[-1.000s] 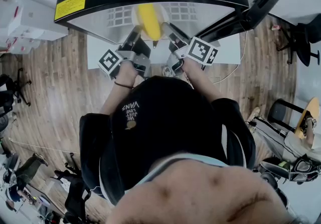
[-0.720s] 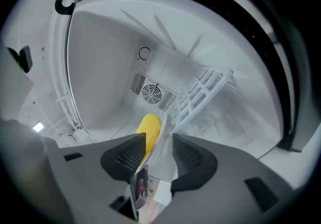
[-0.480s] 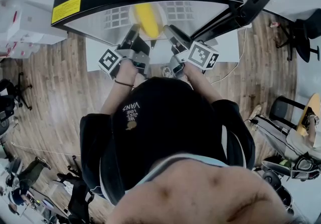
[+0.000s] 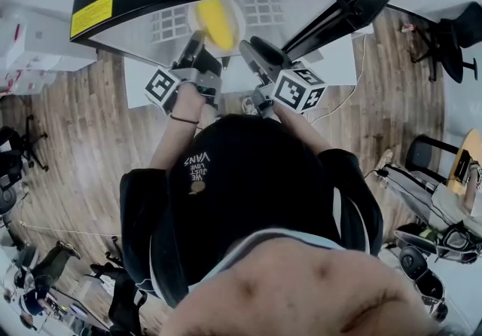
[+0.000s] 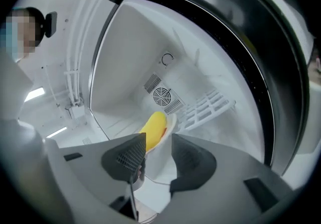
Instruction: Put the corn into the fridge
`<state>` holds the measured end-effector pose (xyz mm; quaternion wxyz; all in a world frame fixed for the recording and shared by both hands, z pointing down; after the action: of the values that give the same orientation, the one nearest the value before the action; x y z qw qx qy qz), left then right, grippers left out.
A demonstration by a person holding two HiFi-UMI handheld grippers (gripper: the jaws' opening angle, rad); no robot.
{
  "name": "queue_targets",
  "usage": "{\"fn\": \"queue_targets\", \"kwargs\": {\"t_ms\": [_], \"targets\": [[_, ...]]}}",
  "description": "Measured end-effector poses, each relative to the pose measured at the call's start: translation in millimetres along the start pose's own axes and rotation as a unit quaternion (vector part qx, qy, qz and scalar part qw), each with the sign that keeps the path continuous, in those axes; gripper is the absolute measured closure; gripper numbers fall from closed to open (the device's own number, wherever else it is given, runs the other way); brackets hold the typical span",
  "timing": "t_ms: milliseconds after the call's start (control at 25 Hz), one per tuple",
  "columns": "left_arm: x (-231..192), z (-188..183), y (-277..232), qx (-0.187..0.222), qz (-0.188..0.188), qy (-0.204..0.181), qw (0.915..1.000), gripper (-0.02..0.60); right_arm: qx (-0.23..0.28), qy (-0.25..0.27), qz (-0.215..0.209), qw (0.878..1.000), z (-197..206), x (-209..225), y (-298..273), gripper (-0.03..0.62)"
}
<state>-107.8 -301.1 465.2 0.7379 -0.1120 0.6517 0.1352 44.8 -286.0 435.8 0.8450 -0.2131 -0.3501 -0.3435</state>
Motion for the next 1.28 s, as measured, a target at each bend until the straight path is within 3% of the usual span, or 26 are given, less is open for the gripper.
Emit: {"fn": "queue_targets", "kwargs": {"t_ms": [440, 760, 920, 1280], "targets": [[-1.6, -0.5, -1.0, -0.009, 0.014, -0.014, 0.9998, 0.545, -0.011, 0.158, 0.031, 0.987, 13.0, -17.3, 6.6, 0.460], [3.6, -0.6, -0.7, -0.021, 0.043, -0.012, 0.9988, 0.495, -0.023, 0.219, 0.051, 0.974, 22.3, -23.1, 5.8, 0.506], [5.1, 0.3, 4.1, -0.027, 0.055, -0.007, 0.9981, 0.494, -0.033, 0.246, 0.064, 0.967, 29.0, -26.9, 4.8, 0.566], [0.7, 7.2, 12.8, -0.047, 0.067, -0.018, 0.9965, 0.494, -0.058, 0.278, 0.068, 0.956, 39.0, -28.1, -4.0, 0.574]]}}
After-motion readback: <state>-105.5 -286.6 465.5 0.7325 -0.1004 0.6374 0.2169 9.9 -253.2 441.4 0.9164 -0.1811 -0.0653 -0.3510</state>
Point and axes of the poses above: the fingertips, and each gripper's own axes: y backward along the fingers, x to its right, z out of its underside, the point moved 3 cm from there along y, backward along the fingers, and after that the axes turned 7 degrees about -y, right-handed, at the moved point
